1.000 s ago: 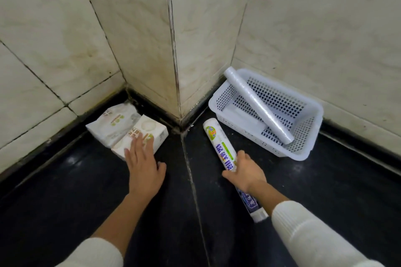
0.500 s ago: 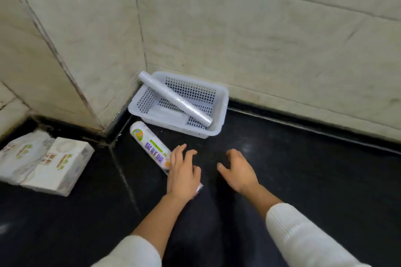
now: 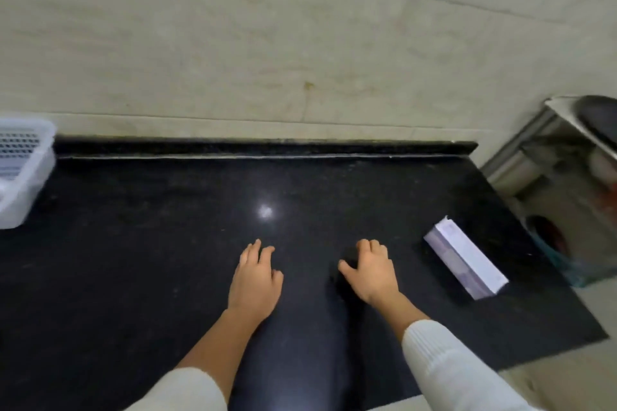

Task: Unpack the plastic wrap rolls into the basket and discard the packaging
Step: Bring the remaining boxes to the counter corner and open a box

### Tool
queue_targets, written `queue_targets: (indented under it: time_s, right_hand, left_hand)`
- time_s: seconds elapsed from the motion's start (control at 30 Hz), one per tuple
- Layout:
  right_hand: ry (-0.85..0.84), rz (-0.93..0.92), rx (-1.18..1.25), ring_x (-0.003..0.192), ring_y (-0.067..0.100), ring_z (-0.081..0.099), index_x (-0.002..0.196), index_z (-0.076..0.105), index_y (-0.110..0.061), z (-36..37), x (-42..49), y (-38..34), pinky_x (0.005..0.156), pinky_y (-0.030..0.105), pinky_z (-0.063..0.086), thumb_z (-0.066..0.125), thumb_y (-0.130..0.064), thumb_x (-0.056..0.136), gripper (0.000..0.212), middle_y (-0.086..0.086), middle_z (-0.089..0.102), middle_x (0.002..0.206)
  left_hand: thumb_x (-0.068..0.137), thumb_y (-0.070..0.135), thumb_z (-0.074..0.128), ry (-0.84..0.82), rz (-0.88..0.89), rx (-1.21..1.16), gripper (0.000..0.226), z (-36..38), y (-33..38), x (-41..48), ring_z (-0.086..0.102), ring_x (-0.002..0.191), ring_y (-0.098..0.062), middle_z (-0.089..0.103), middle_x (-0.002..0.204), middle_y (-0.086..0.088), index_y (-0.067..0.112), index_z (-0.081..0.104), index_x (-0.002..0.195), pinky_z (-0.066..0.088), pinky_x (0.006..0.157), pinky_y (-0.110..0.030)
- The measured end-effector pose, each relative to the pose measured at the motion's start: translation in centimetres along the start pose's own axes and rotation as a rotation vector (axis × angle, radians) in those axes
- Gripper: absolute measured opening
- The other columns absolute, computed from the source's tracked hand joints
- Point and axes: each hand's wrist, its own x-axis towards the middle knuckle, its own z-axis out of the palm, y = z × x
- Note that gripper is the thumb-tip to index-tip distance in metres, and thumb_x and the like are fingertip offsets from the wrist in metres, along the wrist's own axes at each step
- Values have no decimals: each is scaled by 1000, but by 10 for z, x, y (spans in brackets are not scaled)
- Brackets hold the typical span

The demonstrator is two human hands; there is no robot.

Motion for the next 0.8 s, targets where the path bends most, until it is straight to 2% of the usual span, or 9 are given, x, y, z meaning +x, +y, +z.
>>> queue_targets:
  time_s: [0.2, 0.33, 0.43, 0.53, 0.67, 0.73, 0.8]
  right_hand:
    - [117, 80, -139, 124, 31, 37, 127, 45, -13, -52, 29, 144, 99, 46, 33, 60, -51, 80, 62, 8, 45, 132]
    - [159, 143, -156, 128, 31, 34, 134, 40, -13, -72, 45, 206, 99, 48, 30, 62, -50, 79, 69, 8, 41, 139]
    - [93, 220, -139, 126, 30, 39, 132, 42, -12, -73, 50, 232, 98, 48, 32, 58, -62, 80, 74, 9, 46, 134]
    - [23, 221, -85, 119, 29, 44, 117, 49, -12, -70, 52, 238, 95, 47, 35, 56, -61, 81, 62, 8, 55, 124]
    - [-2, 149, -8, 116, 27, 46, 112, 48, -14, -66, 52, 214, 92, 45, 36, 62, -55, 78, 55, 7, 58, 120]
    - [-14, 75, 23, 115, 26, 47, 111, 48, -15, -61, 53, 188, 91, 44, 37, 62, -55, 78, 53, 5, 58, 118]
    - [-40, -13, 67, 114, 25, 46, 111, 48, -16, -53, 53, 155, 91, 43, 37, 62, -55, 77, 53, 4, 57, 118]
  left_hand:
    - [98, 27, 45, -55, 24, 59, 58, 99, 88, -8, 7, 149, -27, 10, 162, -13, 13, 24, 151, 12, 122, -37]
    - [100, 35, 36, -64, -14, 202, 59, 130, 102, -17, 1, 150, -27, 2, 163, -12, 19, 16, 153, 4, 122, -42]
    - [101, 43, 28, -82, -1, 249, 61, 132, 94, -19, -7, 150, -24, -6, 163, -9, 23, 7, 154, 0, 121, -40]
    - [100, 50, 23, -161, 12, 266, 64, 128, 87, -20, -16, 148, -19, -15, 162, -5, 27, -3, 153, -4, 120, -37]
    - [100, 49, 30, -304, -17, 239, 66, 114, 91, -8, -13, 149, -22, -14, 162, -6, 27, 0, 154, -2, 121, -37]
    - [100, 48, 32, -363, -86, 112, 64, 101, 95, -3, -9, 149, -22, -8, 163, -4, 25, 7, 154, 1, 121, -36]
    - [100, 47, 34, -344, -203, -48, 64, 85, 96, -1, -4, 150, -24, -2, 163, -3, 24, 10, 154, 4, 121, -37]
